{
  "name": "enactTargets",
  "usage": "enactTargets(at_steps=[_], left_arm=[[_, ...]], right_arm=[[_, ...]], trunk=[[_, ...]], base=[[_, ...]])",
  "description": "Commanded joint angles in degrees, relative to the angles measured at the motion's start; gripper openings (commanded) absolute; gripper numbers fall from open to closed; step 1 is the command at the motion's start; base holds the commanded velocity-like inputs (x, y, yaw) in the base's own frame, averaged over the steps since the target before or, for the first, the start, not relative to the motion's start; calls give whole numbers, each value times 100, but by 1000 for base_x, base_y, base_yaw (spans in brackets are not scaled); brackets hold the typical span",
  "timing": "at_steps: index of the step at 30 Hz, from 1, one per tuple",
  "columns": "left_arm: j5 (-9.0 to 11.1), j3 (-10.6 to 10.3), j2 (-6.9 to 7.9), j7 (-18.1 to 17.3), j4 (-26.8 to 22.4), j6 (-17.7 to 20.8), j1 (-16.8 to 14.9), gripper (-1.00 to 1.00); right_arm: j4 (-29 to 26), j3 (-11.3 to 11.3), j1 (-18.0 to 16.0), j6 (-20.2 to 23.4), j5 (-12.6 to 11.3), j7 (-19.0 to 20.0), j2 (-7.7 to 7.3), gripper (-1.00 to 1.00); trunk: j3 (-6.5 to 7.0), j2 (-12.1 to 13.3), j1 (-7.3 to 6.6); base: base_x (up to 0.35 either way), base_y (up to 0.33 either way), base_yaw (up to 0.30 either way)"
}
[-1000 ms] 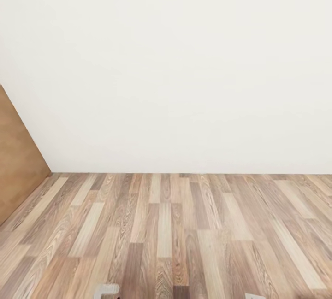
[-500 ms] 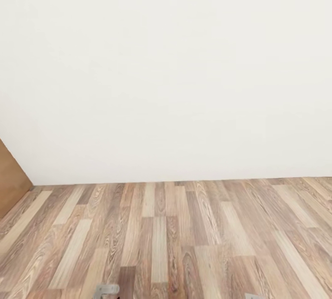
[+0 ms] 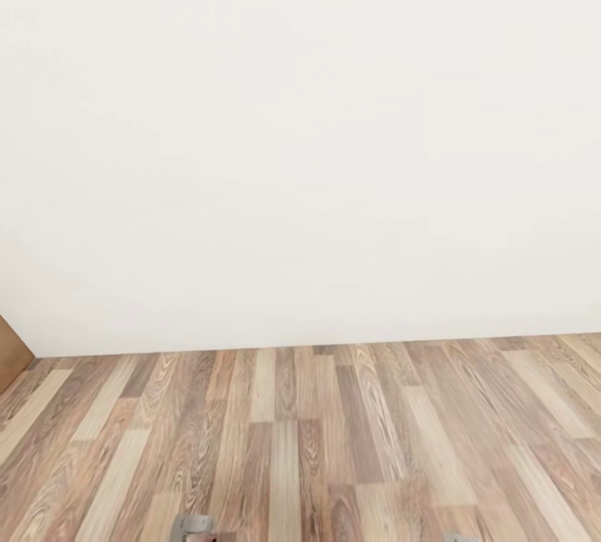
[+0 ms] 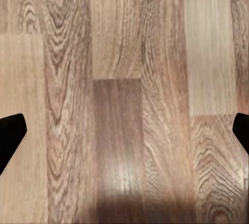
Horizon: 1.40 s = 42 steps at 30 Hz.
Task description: In the bedroom, move the book from the bed onto either nightstand, and place the two sandals side by side next to the bed.
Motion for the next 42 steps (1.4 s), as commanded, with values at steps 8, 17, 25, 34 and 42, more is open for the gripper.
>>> enactTargets(at_steps=[8,17,25,34,42], left_arm=[[-28,50,5,-18,2,-14,-3,100],[-27,50,7,-16,2,-14,-3,100],[-27,50,8,-18,2,-14,-3,100],[-27,50,8,-18,2,-14,-3,100],[-27,50,5,-18,2,-14,-3,100]], right_arm=[[17,-50,-7,-18,56,10,-4,100],[17,-51,-7,-18,55,12,-4,100],[17,-49,-7,-18,55,10,-4,100],[17,-51,-7,-18,55,12,-4,100],[17,-50,-7,-18,55,9,-4,100]], trunk=[[-5,-2,3],[-20,-2,3],[-37,-2,3],[-39,-2,3],[-39,-2,3]], base=[[329,0,0],[289,0,-113],[48,0,-192],[46,0,-21],[290,0,-1]])
